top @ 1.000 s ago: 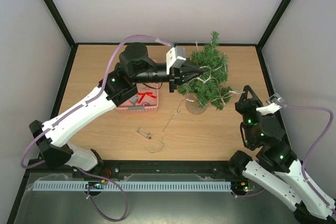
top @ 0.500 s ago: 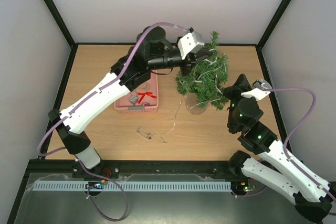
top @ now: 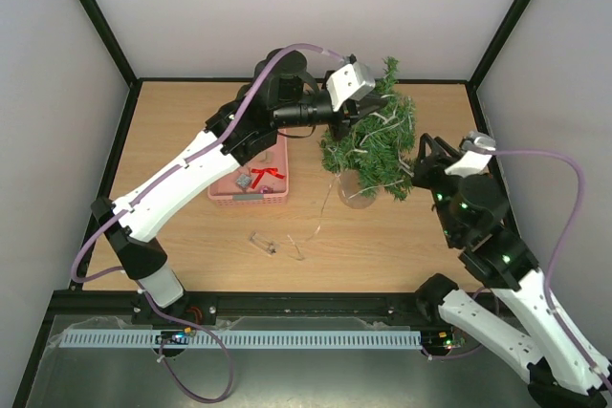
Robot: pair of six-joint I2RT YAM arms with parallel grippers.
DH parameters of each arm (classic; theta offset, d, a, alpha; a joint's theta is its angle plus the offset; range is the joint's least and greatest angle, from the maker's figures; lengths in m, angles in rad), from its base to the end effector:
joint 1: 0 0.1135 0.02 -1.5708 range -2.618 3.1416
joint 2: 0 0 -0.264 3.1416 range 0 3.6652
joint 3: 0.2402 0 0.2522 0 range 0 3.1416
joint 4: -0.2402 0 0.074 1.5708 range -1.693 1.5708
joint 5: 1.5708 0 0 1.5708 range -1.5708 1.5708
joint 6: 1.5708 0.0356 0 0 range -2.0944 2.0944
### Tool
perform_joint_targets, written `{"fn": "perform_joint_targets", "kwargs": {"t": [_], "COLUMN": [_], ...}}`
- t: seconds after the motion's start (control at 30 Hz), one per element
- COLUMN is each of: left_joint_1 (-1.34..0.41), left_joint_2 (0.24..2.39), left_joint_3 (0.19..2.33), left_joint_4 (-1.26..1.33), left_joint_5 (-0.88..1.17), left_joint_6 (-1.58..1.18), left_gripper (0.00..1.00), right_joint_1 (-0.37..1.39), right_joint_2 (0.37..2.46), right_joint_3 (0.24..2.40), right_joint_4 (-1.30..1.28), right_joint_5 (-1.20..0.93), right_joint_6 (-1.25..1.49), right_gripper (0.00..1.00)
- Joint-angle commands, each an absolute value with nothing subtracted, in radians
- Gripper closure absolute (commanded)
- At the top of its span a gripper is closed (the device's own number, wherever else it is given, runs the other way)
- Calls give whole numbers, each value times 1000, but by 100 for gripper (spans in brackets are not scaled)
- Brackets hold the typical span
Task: Decorate the small christmas tree
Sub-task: Wrap the decoration item around the Christmas tree.
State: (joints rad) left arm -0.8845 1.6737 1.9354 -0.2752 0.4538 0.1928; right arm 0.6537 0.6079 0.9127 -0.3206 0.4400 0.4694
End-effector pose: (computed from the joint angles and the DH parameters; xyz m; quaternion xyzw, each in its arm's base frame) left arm 0.2250 -0.2994 0.4960 0.4914 0.5144 -0.3826 0.5895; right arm 0.1086 0.0641 0.3933 0.0884 0.7066 0.2329 0.6623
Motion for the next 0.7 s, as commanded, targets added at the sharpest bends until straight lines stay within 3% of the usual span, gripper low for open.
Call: {"fn": "perform_joint_targets", "kwargs": {"t": [0.0, 0.23, 0.67], "left_joint_1": [-880, -881, -881], "left_joint_2": [1647, 1625, 1567], "left_joint_3": [1936, 1911, 1816], "left_joint_4": [-254, -235, -183], "left_joint_5": [506, 574, 619], "left_joint_6": [181, 169, 134], "left_gripper": [98, 98, 98], "right_joint_1": [650, 650, 650], "right_joint_2": [540, 603, 711], "right_joint_3": [1020, 1052, 1096], "right_joint_4": [-426, -267, -375], "right_joint_5": [214, -27, -48], "right_joint_6": [389, 295, 178], "right_gripper": [74, 67, 66]}}
